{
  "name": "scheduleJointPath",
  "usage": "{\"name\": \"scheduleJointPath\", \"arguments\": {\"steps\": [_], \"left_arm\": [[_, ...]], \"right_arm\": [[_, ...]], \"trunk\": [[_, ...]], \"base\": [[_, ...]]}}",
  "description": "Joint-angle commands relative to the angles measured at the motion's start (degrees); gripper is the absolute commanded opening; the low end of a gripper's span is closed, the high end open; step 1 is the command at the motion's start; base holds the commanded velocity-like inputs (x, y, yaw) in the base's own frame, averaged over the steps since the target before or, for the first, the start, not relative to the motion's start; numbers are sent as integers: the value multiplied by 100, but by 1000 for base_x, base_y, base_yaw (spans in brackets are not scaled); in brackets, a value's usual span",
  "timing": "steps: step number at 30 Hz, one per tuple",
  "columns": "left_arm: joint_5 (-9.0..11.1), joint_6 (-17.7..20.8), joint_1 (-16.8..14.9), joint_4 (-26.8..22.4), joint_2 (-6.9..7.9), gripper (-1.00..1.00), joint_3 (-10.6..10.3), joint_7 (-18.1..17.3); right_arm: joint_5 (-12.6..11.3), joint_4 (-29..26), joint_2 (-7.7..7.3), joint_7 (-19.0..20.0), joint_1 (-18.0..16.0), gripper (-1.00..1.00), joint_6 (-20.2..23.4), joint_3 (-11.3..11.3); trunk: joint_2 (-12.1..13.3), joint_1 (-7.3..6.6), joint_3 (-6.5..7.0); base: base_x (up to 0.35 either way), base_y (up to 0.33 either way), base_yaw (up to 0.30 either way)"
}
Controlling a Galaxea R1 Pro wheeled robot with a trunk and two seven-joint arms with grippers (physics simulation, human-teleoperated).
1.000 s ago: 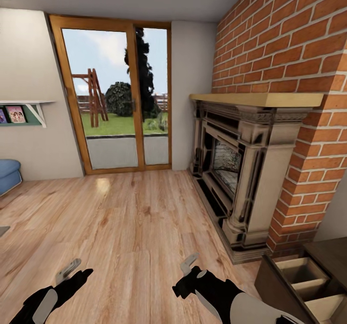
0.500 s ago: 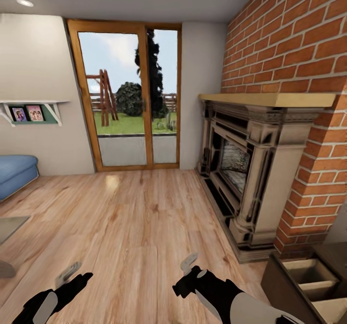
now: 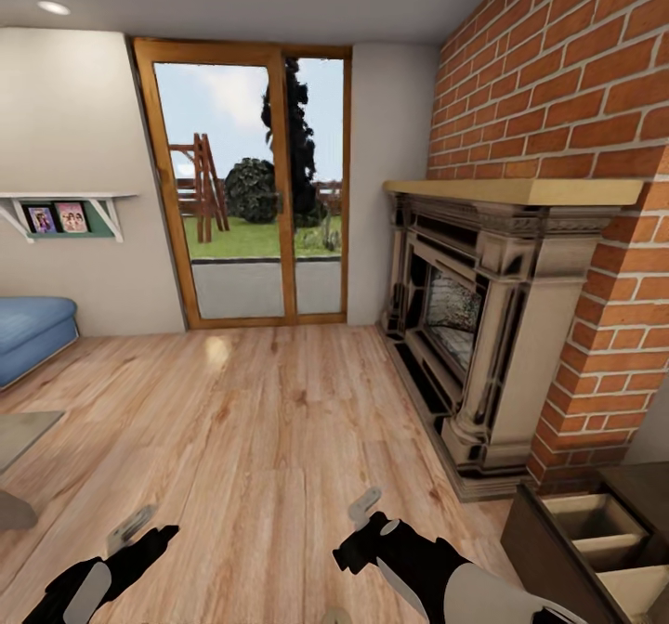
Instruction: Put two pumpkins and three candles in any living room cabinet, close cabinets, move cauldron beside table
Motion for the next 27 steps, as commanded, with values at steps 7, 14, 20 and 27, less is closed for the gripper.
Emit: {"name": "scheduleJointPath", "arguments": {"steps": [7,14,20,27], "left_arm": [[27,58,-4,-9,-6,100,37,-59],[35,83,-4,-40,-7,100,38,-92],[37,106,-4,-95,-10,100,25,-104],[32,297,-4,-198,-8,100,-28,-102]], "right_arm": [[-16,-4,-3,6,-6,100,24,16],[-19,-4,-4,14,-6,100,28,-17],[-20,-4,-4,32,-8,100,39,-443],[-12,-4,3,25,-7,100,65,-1047]], "trunk": [[-124,66,-100],[-405,219,-259],[-645,351,-373],[-926,505,-500]], "base": [[-1,0,130],[0,0,96],[0,0,19],[0,0,3]]}}
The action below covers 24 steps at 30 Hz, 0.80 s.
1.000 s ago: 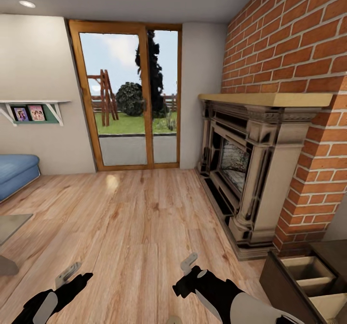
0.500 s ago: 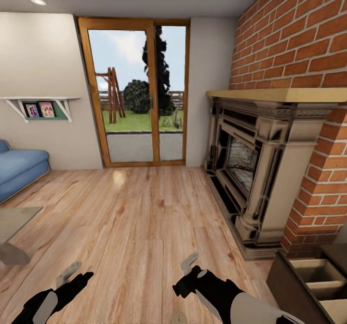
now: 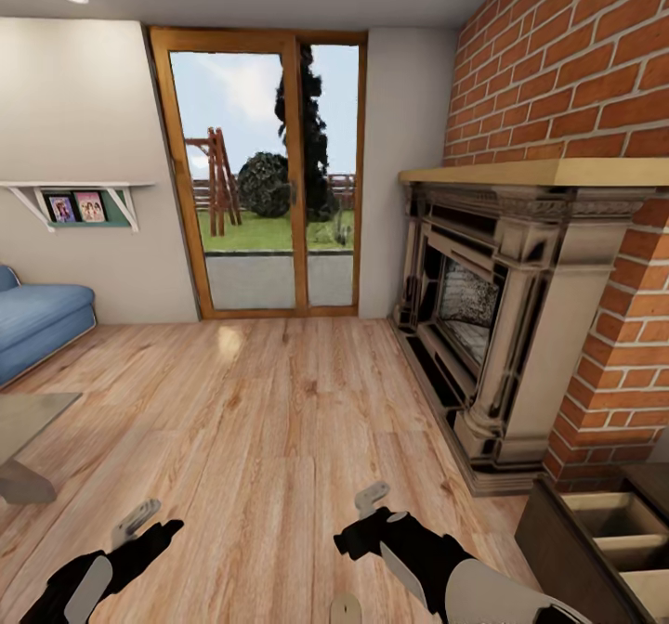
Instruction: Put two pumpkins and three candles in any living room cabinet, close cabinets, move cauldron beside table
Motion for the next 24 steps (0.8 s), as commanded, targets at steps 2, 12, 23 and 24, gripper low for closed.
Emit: {"name": "scheduleJointPath", "arguments": {"steps": [2,12,23,24], "left_arm": [[19,249,-4,-66,0,100,1,-9],[-43,1707,-10,-1298,-10,100,-187,220],[-66,2651,-55,-1814,-45,100,-339,615],[-69,2818,-131,-1822,-58,100,-485,617]], "right_arm": [[-9,-4,-1,-10,-5,100,44,-89],[1,2,3,-486,-20,100,593,-909],[-1,149,22,-878,-137,100,1466,-1354],[-5,152,37,-898,-214,100,1645,-1359]], "trunk": [[-85,44,-42],[-486,264,-222],[-927,505,-420],[-967,527,-438]], "base": [[0,0,1],[0,0,0],[0,0,0],[0,0,0]]}}
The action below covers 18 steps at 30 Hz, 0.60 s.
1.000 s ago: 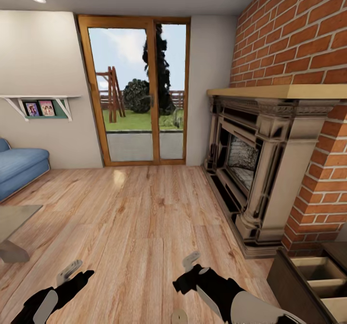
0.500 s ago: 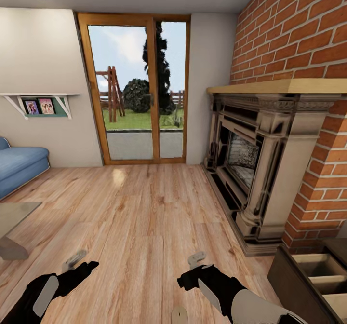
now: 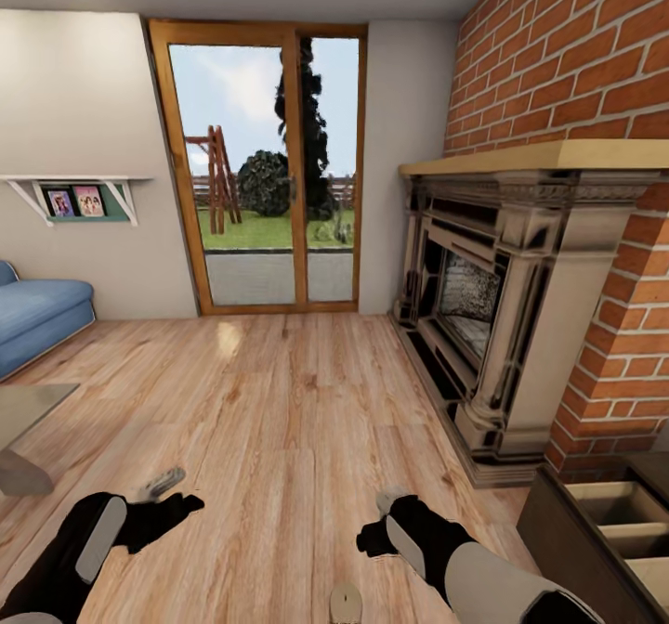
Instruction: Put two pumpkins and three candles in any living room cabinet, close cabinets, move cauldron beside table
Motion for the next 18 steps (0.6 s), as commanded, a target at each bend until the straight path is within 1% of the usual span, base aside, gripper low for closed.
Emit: {"name": "scheduleJointPath", "arguments": {"steps": [1,3,4,5,7,9,11,12,14,18], "left_arm": [[-4,116,-135,-8,-5,100,-219,0],[-4,147,-212,-20,-7,100,-403,0],[-4,166,-263,-52,-8,100,-594,0],[-5,183,-307,-120,-9,100,-843,1],[-9,192,-330,-194,-11,100,-1004,1],[-10,199,-338,-263,-13,100,-1068,1],[-11,207,-345,-362,-11,100,-1127,1],[-12,214,-350,-437,-11,100,-1164,1],[-18,216,-352,-464,-10,100,-1177,9],[-41,225,-353,-487,-8,100,-1187,27]], "right_arm": [[-68,-9,33,-57,-57,100,167,32],[-71,-9,59,-70,-80,100,250,25],[-75,-9,79,-86,-94,100,322,8],[-79,-8,102,-126,-110,100,393,-40],[-80,-10,115,-207,-119,100,429,-118],[-79,-13,120,-277,-123,100,446,-180],[-76,-15,124,-384,-129,100,460,-290],[-75,-16,127,-490,-147,100,471,-392],[-74,-17,128,-531,-163,100,488,-430],[-115,-20,129,-566,-186,100,743,-461]], "trunk": [[-45,22,-25],[-125,66,-61],[-165,88,-79],[-205,110,-97],[-285,154,-133],[-365,198,-169],[-446,242,-205],[-486,264,-223],[-566,308,-259],[-726,395,-330]], "base": [[0,0,0],[0,0,0],[0,0,0],[0,0,0],[0,0,0],[0,0,0],[0,0,0],[0,0,0],[0,0,0],[0,0,0]]}}
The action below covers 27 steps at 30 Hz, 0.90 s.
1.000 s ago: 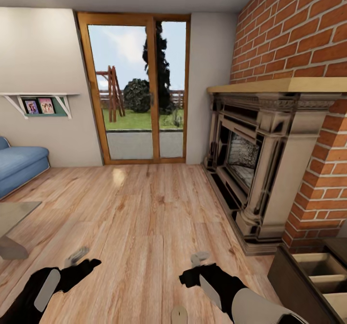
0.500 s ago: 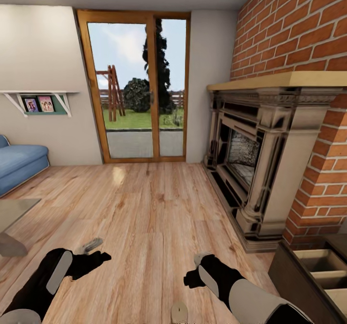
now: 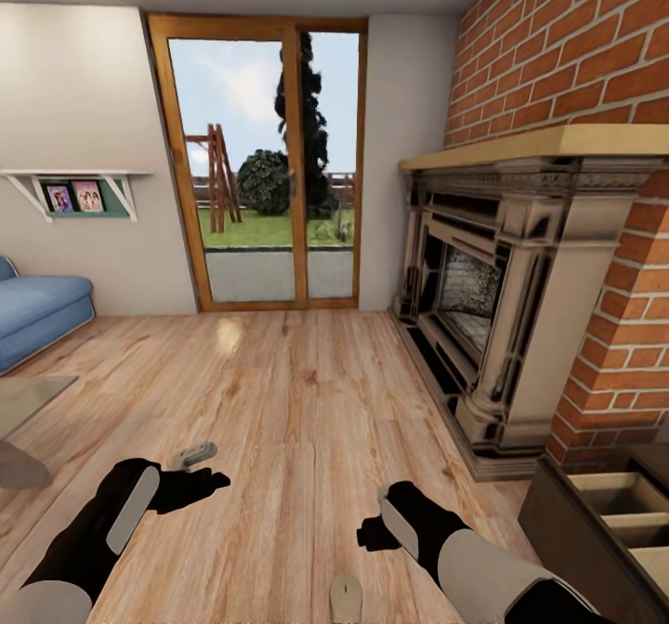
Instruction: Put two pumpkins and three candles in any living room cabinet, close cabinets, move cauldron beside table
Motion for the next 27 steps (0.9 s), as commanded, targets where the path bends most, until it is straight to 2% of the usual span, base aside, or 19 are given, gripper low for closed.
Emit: {"name": "scheduleJointPath", "arguments": {"steps": [1,3,4,5,6,10,16,20,27], "left_arm": [[9,27,-5,-10,-1,100,5,14],[5,28,-5,-16,-1,100,4,32],[4,28,-4,-45,-2,100,4,74],[3,28,-4,-52,-2,100,4,80],[1,28,-4,-66,-2,100,4,90],[4,34,-5,-111,-2,100,0,103],[3,37,-4,-139,-2,100,-5,107],[-1,37,-4,-142,-2,100,-5,107],[-2,37,-4,-142,-2,100,-5,107]], "right_arm": [[-154,-12,-2,-48,-8,100,98,34],[-330,-13,-2,-51,-11,100,152,33],[-822,-14,-9,-62,-14,100,216,31],[-951,-14,-11,-66,-14,100,226,30],[-1178,-15,-14,-83,-17,100,260,30],[-1522,-15,-23,-206,-43,100,565,34],[-1648,-15,-28,-267,-67,100,914,37],[-1661,-15,-22,-278,-69,100,955,38],[-1650,-15,-13,-299,-70,100,958,52]], "trunk": [[-45,22,-25],[-125,66,-61],[-165,88,-78],[-205,110,-96],[-245,132,-114],[-405,219,-186],[-646,351,-294],[-807,439,-366],[-1087,593,-491]], "base": [[0,0,0],[0,0,0],[0,0,0],[0,0,0],[0,0,0],[0,9,0],[0,173,0],[0,200,0],[0,25,7]]}}
